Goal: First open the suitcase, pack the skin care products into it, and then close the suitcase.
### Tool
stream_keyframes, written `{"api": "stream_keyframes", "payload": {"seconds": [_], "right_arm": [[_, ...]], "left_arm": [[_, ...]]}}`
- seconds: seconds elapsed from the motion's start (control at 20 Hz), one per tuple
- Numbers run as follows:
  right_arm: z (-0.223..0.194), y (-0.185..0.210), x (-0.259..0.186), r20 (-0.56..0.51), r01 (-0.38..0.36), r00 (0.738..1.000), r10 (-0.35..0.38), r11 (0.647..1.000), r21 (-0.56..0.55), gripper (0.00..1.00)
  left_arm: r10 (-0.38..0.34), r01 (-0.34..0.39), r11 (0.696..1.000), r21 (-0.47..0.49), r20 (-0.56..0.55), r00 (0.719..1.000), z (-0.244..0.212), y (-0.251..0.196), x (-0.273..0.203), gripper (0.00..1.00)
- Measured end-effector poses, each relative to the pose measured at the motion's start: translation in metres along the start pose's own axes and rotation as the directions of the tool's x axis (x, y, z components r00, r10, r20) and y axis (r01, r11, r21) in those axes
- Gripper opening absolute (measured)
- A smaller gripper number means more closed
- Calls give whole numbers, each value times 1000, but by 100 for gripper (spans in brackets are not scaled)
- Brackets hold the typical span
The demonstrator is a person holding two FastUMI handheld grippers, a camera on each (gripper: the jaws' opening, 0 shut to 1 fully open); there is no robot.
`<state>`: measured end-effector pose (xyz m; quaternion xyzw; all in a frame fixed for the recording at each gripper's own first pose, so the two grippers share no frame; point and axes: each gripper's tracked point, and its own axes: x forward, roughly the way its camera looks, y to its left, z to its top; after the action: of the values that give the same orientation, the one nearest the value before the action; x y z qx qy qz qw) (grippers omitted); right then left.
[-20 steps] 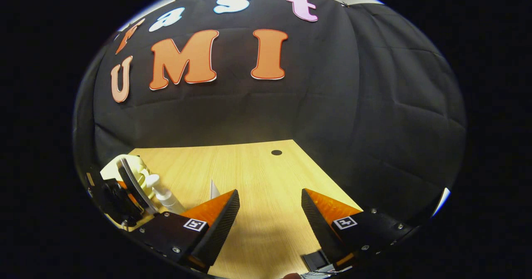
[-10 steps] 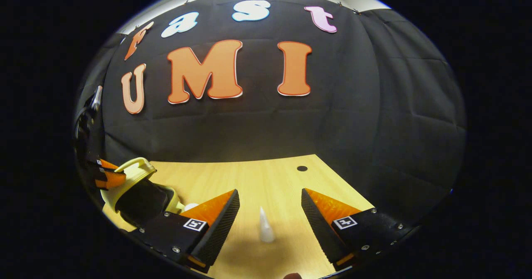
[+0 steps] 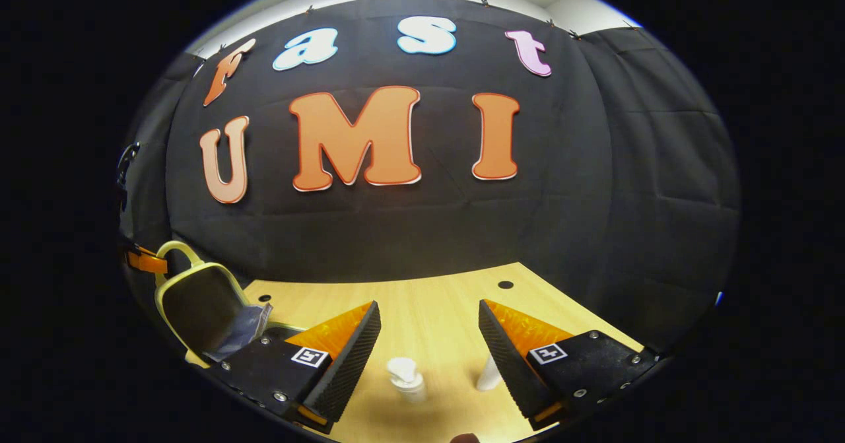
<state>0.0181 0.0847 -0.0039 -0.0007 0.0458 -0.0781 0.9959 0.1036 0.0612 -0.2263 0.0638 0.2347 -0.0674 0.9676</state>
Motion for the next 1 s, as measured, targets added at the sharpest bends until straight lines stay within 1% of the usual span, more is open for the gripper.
{"api": "stream_keyframes", "payload": {"seconds": [0.1, 0.3, 0.45, 0.6, 0.65, 0.9, 0.95, 1.0], "right_arm": [[10, 21, -4, 30, -6, 1000, 6, 1000, 2, 95], [11, 58, -9, 55, -18, 998, 17, 1000, 16, 95], [4, 74, -15, 62, -3, 998, 4, 1000, -11, 95], [-7, 83, -17, 58, 5, 998, -3, 1000, -30, 95], [-9, 84, -17, 57, 14, 998, -11, 999, -40, 95], [-20, 79, -16, 47, 40, 998, -37, 997, -61, 95], [-21, 75, -15, 41, 44, 998, -42, 997, -66, 95], [-22, 73, -14, 39, 46, 998, -43, 997, -69, 95]], "left_arm": [[33, -34, 999, -36, -13, 999, -12, 24, 5, 6], [43, -51, 990, -130, -67, 997, -46, 51, 15, 7], [28, -52, 977, -207, -122, 992, -73, 59, 21, 7], [-8, -40, 963, -267, -176, 984, -99, 58, 29, 7], [-16, -36, 961, -274, -185, 983, -107, 56, 33, 7], [-4, -54, 965, -257, -222, 975, -127, 57, 45, 6], [-2, -59, 964, -257, -233, 972, -133, 58, 46, 8], [6, -68, 965, -251, -243, 970, -135, 61, 46, 9]]}}
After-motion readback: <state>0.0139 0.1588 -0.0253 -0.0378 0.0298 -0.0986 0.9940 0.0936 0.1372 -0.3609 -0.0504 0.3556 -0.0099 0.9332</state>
